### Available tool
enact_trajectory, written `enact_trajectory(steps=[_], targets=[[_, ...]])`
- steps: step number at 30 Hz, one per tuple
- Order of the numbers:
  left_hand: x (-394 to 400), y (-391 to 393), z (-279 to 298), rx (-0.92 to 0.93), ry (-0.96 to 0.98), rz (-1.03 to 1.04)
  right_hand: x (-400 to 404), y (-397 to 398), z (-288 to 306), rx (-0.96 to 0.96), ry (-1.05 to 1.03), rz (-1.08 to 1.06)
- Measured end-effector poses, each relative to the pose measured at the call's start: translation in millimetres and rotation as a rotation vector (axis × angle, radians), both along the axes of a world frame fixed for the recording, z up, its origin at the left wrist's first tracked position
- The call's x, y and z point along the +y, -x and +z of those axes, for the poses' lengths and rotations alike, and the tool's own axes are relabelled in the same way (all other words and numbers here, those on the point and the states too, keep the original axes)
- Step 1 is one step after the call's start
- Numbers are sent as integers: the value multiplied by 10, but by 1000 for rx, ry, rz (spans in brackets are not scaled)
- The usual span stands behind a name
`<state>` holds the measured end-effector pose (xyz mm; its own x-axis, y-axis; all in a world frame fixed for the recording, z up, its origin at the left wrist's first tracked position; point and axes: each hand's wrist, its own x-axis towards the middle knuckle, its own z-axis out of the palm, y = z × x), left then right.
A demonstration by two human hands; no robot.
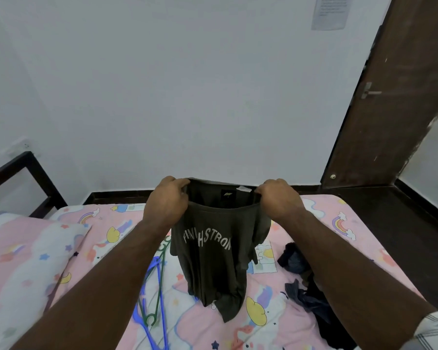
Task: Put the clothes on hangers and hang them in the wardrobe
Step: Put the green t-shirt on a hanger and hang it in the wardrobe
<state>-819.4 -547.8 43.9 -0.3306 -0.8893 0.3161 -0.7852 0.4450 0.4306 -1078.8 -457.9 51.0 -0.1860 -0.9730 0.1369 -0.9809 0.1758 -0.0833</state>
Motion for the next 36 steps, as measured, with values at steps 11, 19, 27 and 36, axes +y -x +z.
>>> enact_trajectory(steps=[11, 19, 27, 36], targets=[[-6, 77, 129, 218, 85, -17, 1, 20, 351, -132, 317, -90], [45, 68, 182, 218, -108, -120, 159, 73, 326, -217, 231, -28], [17, 107, -17, 415, -544, -227, 194, 301, 175, -314, 36, -125], [-258, 466, -1240, 63, -530, -254, -41, 620, -1031, -334, -242, -131]])
